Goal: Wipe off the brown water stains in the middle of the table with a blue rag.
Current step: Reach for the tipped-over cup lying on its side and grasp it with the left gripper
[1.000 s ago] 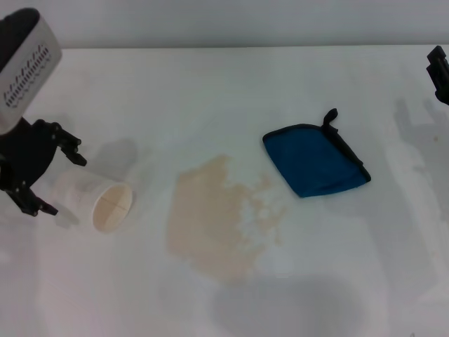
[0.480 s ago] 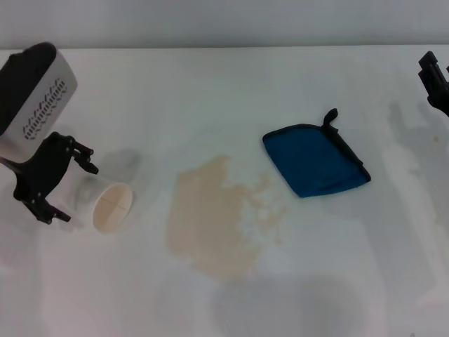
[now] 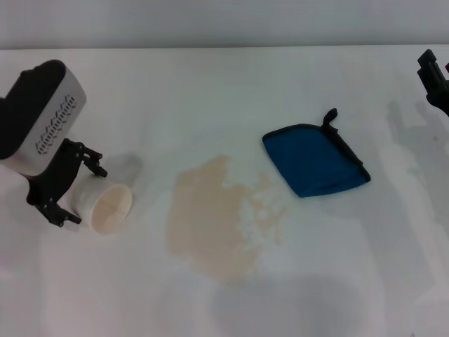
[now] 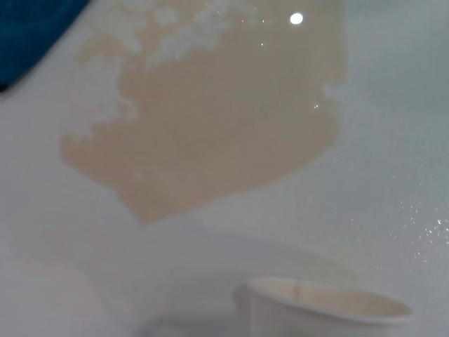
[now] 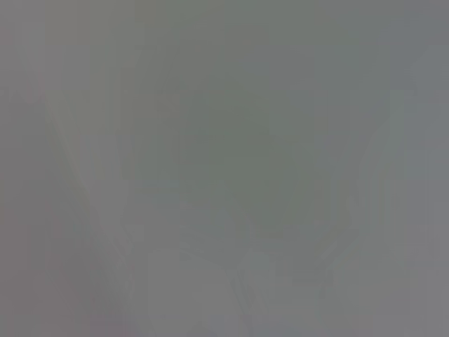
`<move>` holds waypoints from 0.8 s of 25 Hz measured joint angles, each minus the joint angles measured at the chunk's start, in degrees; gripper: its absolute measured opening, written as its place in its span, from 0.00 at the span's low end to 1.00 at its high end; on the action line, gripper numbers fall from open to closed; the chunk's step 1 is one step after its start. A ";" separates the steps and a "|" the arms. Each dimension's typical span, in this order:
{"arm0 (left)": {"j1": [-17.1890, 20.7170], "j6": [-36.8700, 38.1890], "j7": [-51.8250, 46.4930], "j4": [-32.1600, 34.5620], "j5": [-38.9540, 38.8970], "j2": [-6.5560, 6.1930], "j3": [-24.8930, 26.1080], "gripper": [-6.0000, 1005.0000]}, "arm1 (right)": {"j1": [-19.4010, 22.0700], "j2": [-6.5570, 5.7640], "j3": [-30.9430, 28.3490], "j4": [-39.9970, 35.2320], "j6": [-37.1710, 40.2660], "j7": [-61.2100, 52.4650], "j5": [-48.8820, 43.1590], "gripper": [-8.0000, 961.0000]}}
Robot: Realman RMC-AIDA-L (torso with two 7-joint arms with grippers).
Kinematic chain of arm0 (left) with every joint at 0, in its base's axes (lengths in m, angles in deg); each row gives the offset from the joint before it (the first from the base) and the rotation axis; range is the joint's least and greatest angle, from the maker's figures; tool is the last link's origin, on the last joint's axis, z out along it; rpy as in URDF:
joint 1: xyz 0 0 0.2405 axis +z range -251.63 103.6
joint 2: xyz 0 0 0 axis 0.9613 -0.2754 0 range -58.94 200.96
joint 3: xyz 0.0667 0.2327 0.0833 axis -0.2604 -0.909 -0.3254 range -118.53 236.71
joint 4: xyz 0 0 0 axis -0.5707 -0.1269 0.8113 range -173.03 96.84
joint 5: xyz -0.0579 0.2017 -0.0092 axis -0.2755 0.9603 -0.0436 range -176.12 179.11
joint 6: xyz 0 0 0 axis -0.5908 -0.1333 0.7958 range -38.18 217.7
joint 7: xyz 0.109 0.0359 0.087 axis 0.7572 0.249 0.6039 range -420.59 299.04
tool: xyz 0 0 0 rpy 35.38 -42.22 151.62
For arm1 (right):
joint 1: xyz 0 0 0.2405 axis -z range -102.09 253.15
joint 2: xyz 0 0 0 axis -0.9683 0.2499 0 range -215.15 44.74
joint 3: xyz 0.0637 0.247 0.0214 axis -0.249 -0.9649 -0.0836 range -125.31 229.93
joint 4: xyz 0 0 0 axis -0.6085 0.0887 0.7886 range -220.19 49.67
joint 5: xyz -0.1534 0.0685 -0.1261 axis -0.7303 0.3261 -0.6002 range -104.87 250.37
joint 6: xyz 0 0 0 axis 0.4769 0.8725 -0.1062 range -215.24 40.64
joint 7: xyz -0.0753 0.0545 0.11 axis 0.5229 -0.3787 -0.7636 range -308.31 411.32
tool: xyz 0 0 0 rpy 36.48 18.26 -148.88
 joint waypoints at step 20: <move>0.09 -5.85 -0.78 -1.56 2.02 2.02 0.39 0.88 | 0.14 0.00 0.00 0.30 0.18 0.00 -0.01 0.63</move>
